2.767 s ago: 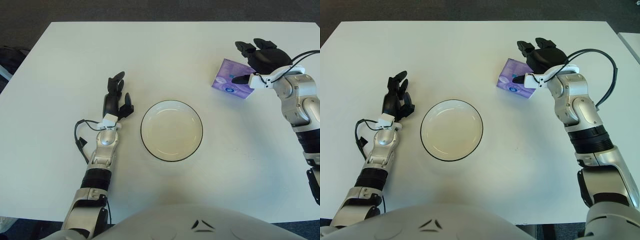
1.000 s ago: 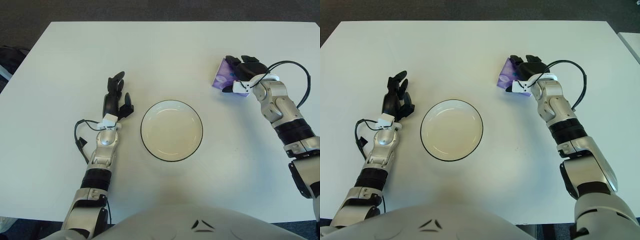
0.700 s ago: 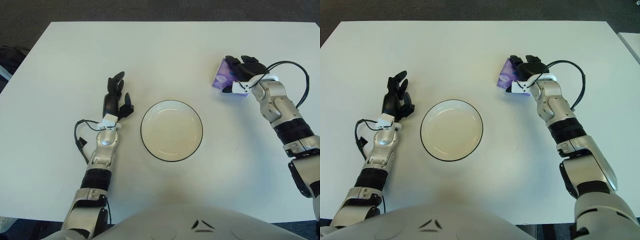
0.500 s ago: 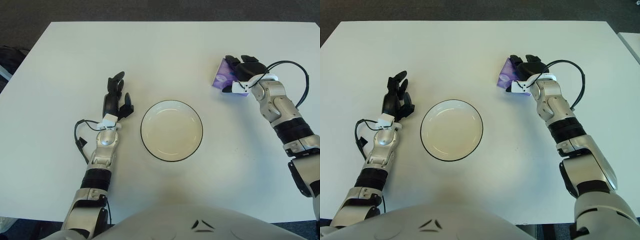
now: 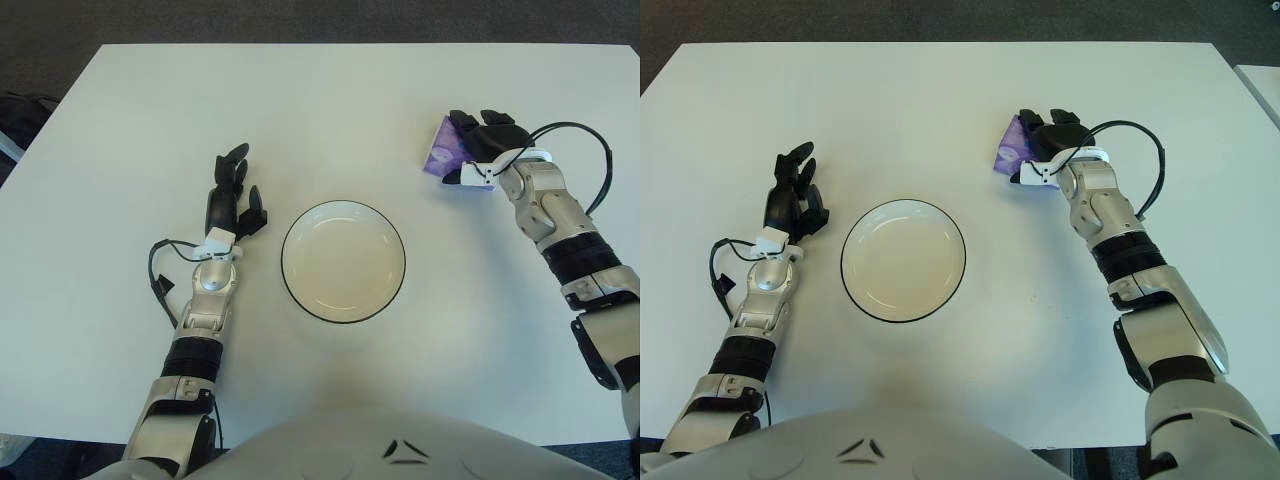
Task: Put the tissue paper into the plate.
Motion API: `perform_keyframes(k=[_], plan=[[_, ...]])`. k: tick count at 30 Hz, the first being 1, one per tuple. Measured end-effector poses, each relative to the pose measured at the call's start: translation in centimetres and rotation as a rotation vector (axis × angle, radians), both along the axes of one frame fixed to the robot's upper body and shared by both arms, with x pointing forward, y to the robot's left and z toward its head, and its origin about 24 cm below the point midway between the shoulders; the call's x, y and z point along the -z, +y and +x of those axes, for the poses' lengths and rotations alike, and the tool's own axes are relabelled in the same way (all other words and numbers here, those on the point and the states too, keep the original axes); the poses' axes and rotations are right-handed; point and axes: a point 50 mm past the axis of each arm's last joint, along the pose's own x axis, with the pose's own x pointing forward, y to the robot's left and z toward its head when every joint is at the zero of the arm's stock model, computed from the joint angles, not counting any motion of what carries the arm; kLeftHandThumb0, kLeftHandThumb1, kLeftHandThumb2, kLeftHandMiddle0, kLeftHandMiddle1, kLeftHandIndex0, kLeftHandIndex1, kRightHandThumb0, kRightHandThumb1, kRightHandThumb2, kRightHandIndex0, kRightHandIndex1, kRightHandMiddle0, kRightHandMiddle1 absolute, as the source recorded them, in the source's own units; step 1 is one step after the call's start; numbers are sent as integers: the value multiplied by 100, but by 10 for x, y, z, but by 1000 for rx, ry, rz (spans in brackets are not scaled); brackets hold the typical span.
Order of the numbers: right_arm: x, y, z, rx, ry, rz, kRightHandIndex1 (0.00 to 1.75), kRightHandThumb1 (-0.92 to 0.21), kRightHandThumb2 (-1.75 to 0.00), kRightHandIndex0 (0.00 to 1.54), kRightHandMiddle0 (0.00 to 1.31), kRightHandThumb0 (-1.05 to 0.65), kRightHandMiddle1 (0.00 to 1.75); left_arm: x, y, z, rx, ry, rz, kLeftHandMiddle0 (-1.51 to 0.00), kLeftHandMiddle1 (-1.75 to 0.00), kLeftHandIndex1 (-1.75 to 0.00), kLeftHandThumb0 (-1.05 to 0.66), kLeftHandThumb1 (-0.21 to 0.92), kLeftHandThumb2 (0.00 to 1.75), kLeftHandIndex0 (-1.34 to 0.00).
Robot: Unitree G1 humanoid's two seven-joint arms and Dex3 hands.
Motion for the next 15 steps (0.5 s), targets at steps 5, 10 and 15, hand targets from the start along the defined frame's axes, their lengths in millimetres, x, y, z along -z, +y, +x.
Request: perform_keyframes(k=[5,10,15], plan=[[7,0,4,-7,-38,20,7,-79,-8,24,0,-86,50,0,0,0,-2,1,-1,-38,0,-80,-72,92,87,0],[9,1,8,-11,-74,36,62,-70,-17,27,0,-73,99,0,0,0,-2,2,-1,-39,0,-80,-71,92,87,0],[11,4,13,-21,-110,63,127,-40,-66,30,4,-59,152,0,1,0,-3,2,-1,-38,0,-79,-71,92,87,0]])
